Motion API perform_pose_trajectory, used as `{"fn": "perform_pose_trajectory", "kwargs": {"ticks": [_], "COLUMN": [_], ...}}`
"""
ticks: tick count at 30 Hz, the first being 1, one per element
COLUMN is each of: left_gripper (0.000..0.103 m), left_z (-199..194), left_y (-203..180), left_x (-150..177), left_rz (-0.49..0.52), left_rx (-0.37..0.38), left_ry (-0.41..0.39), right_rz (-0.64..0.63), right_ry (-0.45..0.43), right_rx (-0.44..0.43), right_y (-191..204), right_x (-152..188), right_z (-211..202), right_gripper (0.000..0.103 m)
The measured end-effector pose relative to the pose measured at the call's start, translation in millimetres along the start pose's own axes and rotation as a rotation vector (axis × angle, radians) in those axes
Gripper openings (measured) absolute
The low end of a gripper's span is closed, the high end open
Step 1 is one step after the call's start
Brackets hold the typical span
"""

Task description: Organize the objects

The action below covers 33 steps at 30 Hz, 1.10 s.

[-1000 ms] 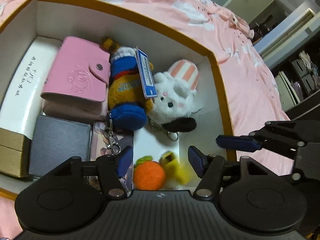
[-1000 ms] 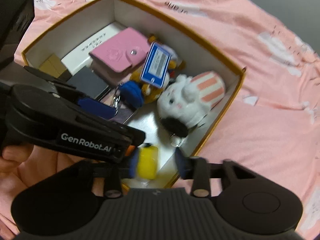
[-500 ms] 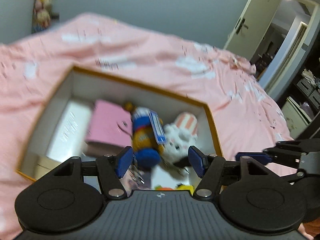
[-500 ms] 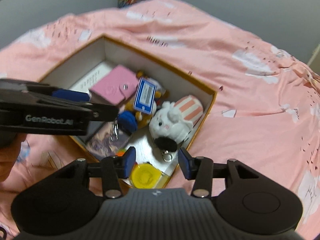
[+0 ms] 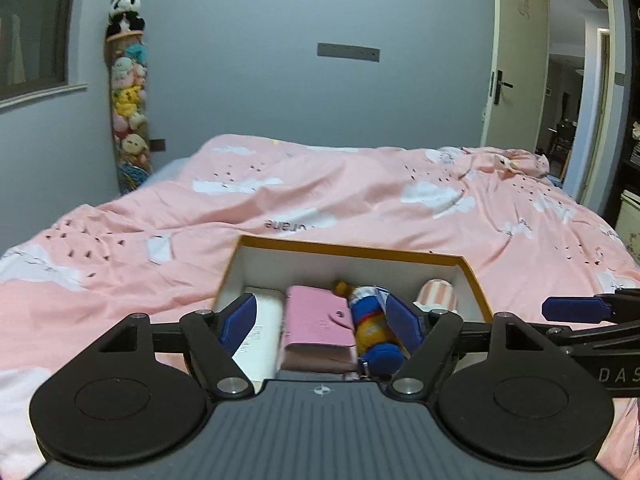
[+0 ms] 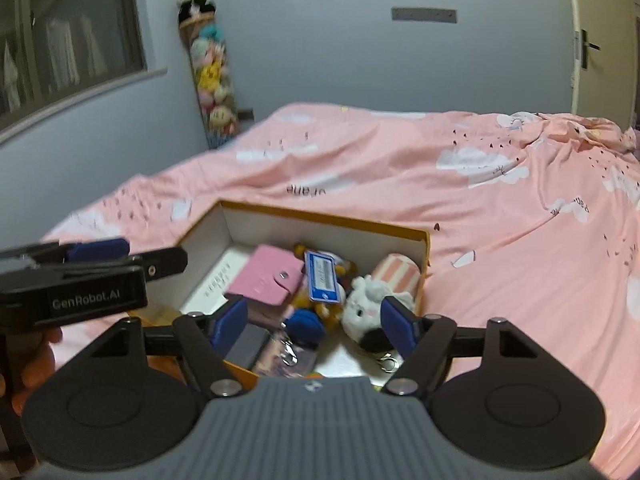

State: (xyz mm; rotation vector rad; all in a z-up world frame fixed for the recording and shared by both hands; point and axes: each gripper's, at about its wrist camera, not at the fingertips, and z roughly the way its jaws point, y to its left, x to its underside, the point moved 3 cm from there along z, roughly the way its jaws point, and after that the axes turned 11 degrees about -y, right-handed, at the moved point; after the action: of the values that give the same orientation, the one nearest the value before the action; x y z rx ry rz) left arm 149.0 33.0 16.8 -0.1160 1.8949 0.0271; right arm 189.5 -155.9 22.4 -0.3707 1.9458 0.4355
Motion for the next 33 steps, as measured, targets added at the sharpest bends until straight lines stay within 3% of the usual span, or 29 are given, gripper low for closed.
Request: {"fn": "perform_pose_trajectory", "kwargs": {"ticks": [5,10,22,33], "left_gripper": [0.087,0.087,0.087,0.087], "left_z": [-12.4,-11.7,-8.2,-7.9], "left_y": [8.7,19.2,13.1,8.1], "left_x": [9.9,23.7,54.7,59.8], "left_rz": [0.037,0.016,0.024,0.033], "left_rx": [-0.057,-0.086,-0.074,-0.064], "left_ry": [0.001,0.062,0.203,0.218], "right_rz": [0.010,0.028,0.007,0.037], "right_ry": [-0.049,-0.029,0.016,0.056], "right_rx": [0.051,0.083,0.107,0.112], "right_y": [10.9,16.1,24.0,19.3], "right_x": [13.3,26.0,40.4,46.2], "right_z": [-8.0,-11.9,-14.2,-8.6], "right_gripper": [0.081,0.086,0.092,0.093]}}
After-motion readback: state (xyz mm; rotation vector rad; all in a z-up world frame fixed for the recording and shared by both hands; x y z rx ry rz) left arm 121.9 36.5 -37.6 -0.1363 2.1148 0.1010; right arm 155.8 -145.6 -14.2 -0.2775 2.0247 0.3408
